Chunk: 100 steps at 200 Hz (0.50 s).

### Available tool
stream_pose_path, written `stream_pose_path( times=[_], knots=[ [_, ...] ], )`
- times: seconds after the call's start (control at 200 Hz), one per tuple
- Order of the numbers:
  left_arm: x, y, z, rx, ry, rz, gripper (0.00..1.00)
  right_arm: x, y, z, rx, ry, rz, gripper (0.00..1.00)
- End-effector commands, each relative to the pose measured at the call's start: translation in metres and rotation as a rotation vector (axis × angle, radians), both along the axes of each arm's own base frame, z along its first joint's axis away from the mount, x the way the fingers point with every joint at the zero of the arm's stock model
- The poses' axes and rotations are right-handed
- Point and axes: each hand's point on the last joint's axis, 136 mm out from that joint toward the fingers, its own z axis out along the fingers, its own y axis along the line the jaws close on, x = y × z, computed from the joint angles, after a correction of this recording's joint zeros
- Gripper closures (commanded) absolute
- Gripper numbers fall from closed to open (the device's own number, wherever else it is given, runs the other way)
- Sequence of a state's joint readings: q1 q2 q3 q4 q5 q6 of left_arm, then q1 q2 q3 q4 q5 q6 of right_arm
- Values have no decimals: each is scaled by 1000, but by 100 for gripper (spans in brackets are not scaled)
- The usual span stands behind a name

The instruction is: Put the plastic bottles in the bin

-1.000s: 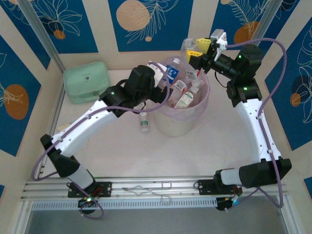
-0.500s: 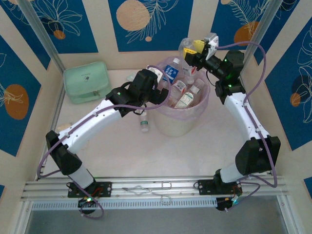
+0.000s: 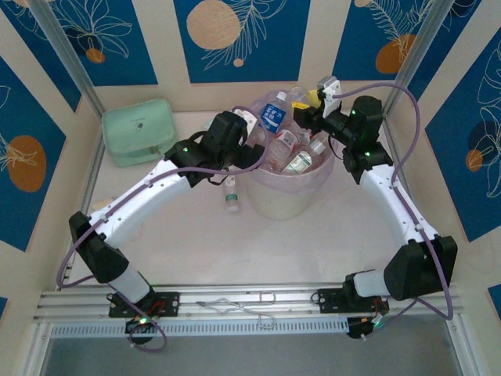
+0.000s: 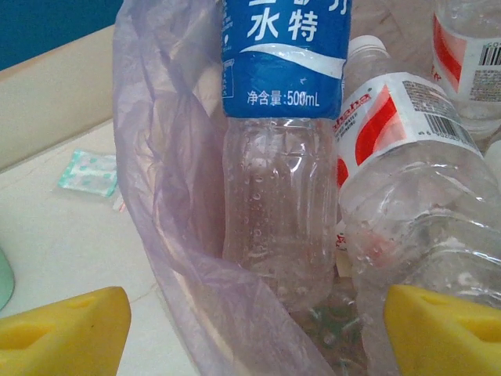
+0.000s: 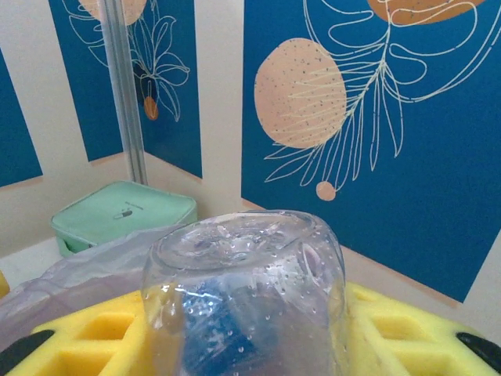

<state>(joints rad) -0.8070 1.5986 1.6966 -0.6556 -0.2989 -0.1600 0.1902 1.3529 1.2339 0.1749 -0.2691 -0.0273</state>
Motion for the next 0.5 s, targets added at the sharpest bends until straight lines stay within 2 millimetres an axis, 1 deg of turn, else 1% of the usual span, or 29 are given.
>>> stream_pose_path(
  times=[0.0, 0.105, 0.175, 0.255, 0.36, 0.42, 0.495],
  knots=[
    [-6, 8, 4, -14, 16, -8, 17, -4, 4, -87, -17, 330, -7, 54],
    [-7, 7, 5, -17, 16, -15, 17, -3, 10, -111, -43, 422, -9, 54],
    [-8, 6, 8, -24, 12, -21, 17, -1, 12, -124, -55, 467, -18, 53],
    [-7, 5, 10, -30, 8, -25, 17, 3, 10, -140, -56, 525, -44, 53],
    [-7, 4, 12, -36, 3, -33, 17, 11, 7, -167, -77, 619, -96, 51],
    [-6, 2, 13, -41, 2, -39, 17, 15, 6, -178, -86, 654, -116, 50],
    [-7, 1, 16, -47, -2, -42, 17, 18, 8, -186, -82, 676, -124, 49]
  ],
)
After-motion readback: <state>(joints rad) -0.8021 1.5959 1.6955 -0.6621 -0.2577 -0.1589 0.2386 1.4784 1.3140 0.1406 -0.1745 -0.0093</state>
